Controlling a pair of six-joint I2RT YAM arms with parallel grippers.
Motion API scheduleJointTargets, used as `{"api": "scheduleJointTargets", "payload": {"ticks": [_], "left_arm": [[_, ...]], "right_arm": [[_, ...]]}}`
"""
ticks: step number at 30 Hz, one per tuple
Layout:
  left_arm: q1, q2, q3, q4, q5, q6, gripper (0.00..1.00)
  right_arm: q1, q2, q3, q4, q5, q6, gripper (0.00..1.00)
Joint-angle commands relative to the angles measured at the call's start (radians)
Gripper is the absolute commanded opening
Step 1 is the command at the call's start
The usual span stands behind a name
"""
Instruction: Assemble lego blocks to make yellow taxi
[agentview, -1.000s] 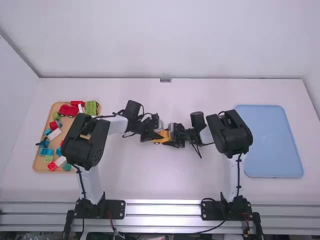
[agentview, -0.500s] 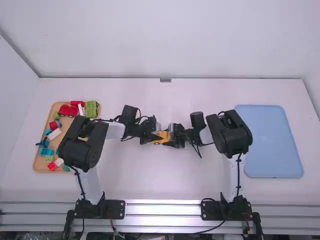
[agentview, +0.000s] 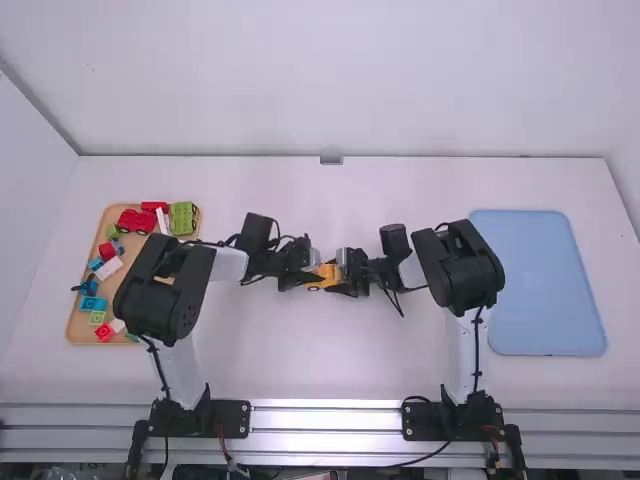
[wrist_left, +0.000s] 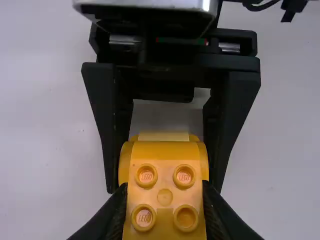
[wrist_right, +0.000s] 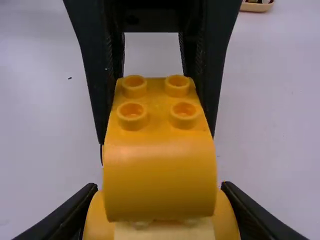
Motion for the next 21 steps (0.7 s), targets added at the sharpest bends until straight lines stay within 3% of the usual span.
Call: {"api": "scheduleJointTargets", "payload": {"ticks": [1,13,21], "left_arm": [[-0.031,0.071,-0.052,-0.028,-0.114,0.019,0.02],[-0.086,0.071,-0.027,-0.083,-0.356,-0.061,0.02],[-0.085,0.073,-0.027,-0.126,-0.256,-0.062,0.02]], "right_arm": [[0.000,0.013,-0.002,-0.003,0.018,-0.009,0.58],[0.000,0.013,-0.002,-0.002,0.018,-0.009,0.57],[0.000,0.013,-0.002,-0.002,0.018,-0.009,0.58]]}}
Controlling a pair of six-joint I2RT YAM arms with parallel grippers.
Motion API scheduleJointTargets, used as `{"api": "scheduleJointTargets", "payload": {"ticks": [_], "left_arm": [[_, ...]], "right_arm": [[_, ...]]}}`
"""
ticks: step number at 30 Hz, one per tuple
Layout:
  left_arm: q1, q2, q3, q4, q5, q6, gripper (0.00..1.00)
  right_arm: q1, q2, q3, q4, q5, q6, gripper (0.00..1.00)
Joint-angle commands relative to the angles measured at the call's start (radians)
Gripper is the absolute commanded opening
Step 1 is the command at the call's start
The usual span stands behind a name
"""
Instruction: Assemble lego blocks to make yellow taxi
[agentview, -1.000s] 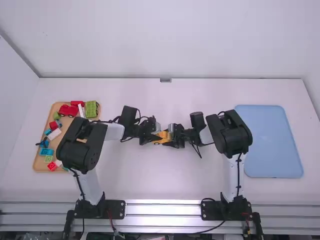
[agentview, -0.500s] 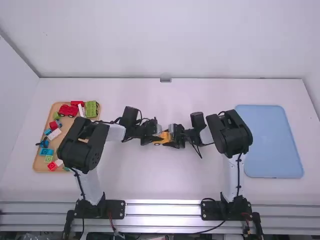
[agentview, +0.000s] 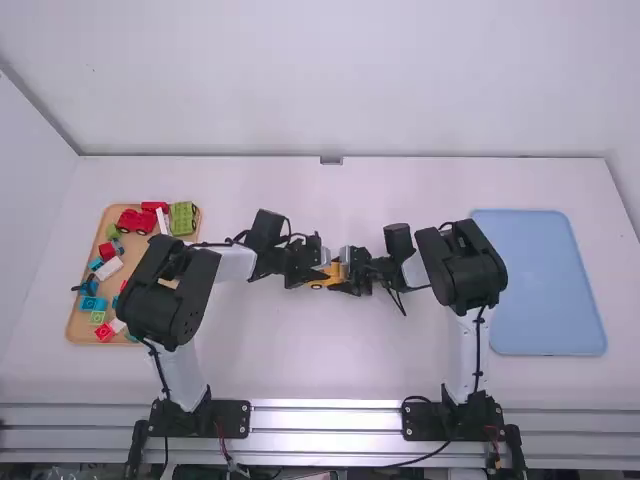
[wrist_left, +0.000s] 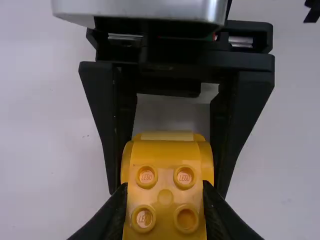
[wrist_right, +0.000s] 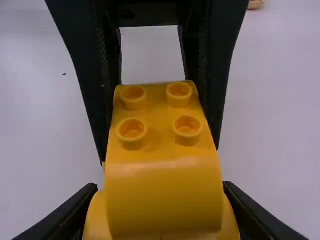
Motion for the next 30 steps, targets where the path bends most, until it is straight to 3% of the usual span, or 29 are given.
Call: {"api": "scheduleJointTargets", "payload": {"ticks": [1,10,13,17,22,26,30], "left_arm": [[-0.026,0.087,-0.067,-0.077,-0.127,-0.018,0.02],[-0.024,0.087,-0.086,-0.091,-0.126,-0.029,0.02],[-0.026,0.097,-0.129,0.012,-0.051,-0.025,0.02],[-0.027,0.097,-0.139,0.069,-0.071,-0.083,0.02],[-0.018,0.097,-0.049,-0.084,-0.084,-0.076,0.02],[-0.019,0.097,0.079,-0.322,-0.106,-0.043,0.02],[-0.019,0.097,0.100,-0.369,-0.101,0.015,0.02]], "right_arm": [[0.018,0.013,-0.002,0.002,0.021,-0.010,0.57],[0.018,0.013,-0.002,0.003,0.021,-0.009,0.58],[0.018,0.013,-0.002,0.004,0.021,-0.008,0.58],[0.018,0.013,-0.002,0.004,0.021,-0.009,0.58],[0.018,0.013,-0.002,0.003,0.021,-0.009,0.58],[0.018,0.013,-0.002,0.002,0.021,-0.009,0.58],[0.018,0.013,-0.002,0.004,0.021,-0.010,0.58]]}}
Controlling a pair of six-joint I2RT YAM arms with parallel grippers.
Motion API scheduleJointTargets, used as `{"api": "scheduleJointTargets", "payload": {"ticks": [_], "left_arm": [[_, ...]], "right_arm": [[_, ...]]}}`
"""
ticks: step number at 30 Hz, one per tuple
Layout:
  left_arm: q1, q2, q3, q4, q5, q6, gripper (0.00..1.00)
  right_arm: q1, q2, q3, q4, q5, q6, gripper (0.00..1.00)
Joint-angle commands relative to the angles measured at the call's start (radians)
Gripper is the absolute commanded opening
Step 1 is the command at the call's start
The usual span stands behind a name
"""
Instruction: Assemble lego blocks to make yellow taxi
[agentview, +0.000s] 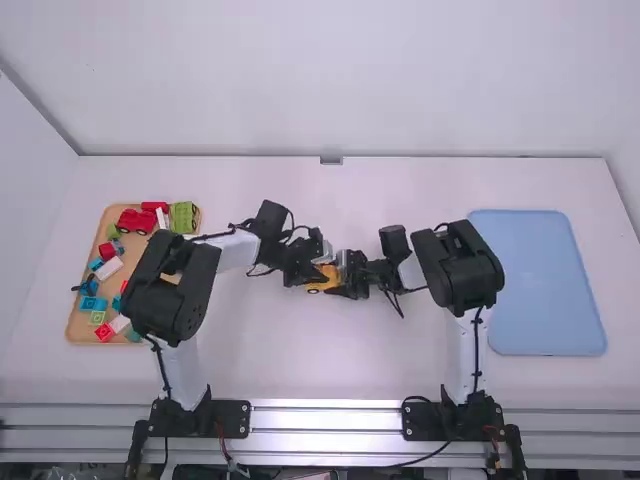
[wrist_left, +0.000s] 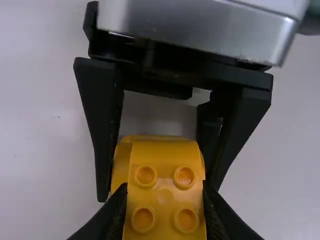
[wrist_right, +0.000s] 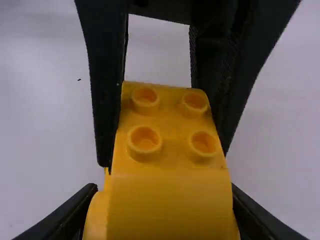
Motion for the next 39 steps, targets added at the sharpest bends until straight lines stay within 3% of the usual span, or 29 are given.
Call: {"api": "scheduleJointTargets", "payload": {"ticks": [1,7,16,21,25,30,39], "left_arm": [[-0.021,0.069,-0.061,-0.035,-0.113,0.029,0.02],[-0.021,0.027,-0.121,0.121,-0.120,-0.014,0.02],[-0.021,-0.125,-0.174,0.176,-0.111,-0.018,0.02],[0.029,-0.110,-0.287,0.380,0.056,-0.068,0.02],[0.130,-0.106,-0.294,0.491,0.157,-0.170,0.02],[0.198,-0.090,-0.248,0.367,0.321,-0.045,0.02],[0.120,-0.042,-0.248,0.389,0.284,-0.015,0.02]], "right_arm": [[-0.003,0.013,0.004,0.006,0.032,0.000,0.58],[-0.003,0.013,0.004,0.005,0.033,0.000,0.58],[-0.003,0.013,0.004,0.006,0.033,0.000,0.58],[-0.003,0.013,0.004,0.003,0.032,0.000,0.58],[-0.003,0.013,0.004,0.003,0.032,0.000,0.58],[0.000,0.013,0.004,0.006,0.033,0.000,0.58],[0.025,0.013,0.004,0.010,0.035,0.000,0.58]]}}
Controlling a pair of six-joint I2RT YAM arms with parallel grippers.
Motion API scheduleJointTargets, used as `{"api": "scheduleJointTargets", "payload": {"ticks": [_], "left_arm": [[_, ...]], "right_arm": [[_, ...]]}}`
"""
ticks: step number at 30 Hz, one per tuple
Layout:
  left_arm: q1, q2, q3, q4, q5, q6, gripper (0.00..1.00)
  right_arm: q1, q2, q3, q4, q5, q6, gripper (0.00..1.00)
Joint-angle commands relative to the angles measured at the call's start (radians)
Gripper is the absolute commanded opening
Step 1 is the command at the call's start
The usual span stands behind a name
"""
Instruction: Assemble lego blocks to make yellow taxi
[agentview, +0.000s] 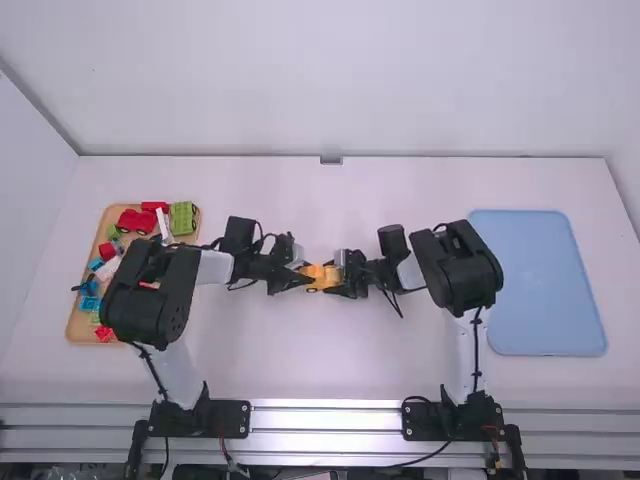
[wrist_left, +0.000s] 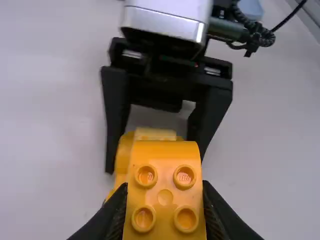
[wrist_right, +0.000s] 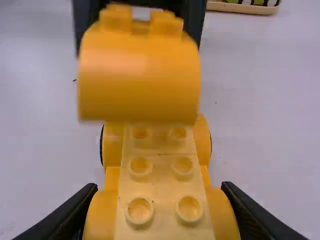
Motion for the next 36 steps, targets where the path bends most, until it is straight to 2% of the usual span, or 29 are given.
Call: {"api": "scheduleJointTargets", "payload": {"ticks": [1,5,7,10,16,24,29,32,36], "left_arm": [[-0.023,0.032,0.003,0.023,-0.006,0.000,0.02],[-0.021,0.061,0.005,0.084,-0.020,-0.034,0.02],[-0.018,0.061,0.005,0.080,-0.025,-0.035,0.02],[-0.031,0.061,0.005,0.057,-0.126,-0.034,0.02],[-0.056,0.064,0.005,0.040,-0.101,0.025,0.02],[-0.095,0.095,0.005,0.040,-0.185,0.026,0.02],[-0.132,0.108,0.005,0.028,-0.285,0.026,0.02],[-0.168,0.111,0.005,-0.035,-0.365,0.110,0.02],[-0.190,0.111,0.005,-0.032,-0.448,0.049,0.02]], "right_arm": [[0.007,0.013,0.007,-0.007,0.021,-0.005,0.58],[0.007,0.013,0.011,-0.012,0.019,-0.005,0.58],[0.007,0.013,0.011,-0.012,0.019,-0.005,0.58],[0.007,0.013,0.010,-0.011,0.019,-0.003,0.58],[0.008,0.013,0.010,-0.012,0.021,-0.005,0.58],[0.007,0.013,0.010,-0.013,0.019,-0.005,0.58],[0.007,0.013,0.010,-0.013,0.022,-0.005,0.58],[0.007,0.013,0.010,-0.012,0.022,-0.005,0.58],[0.007,0.013,0.010,-0.012,0.021,-0.005,0.58]]}}
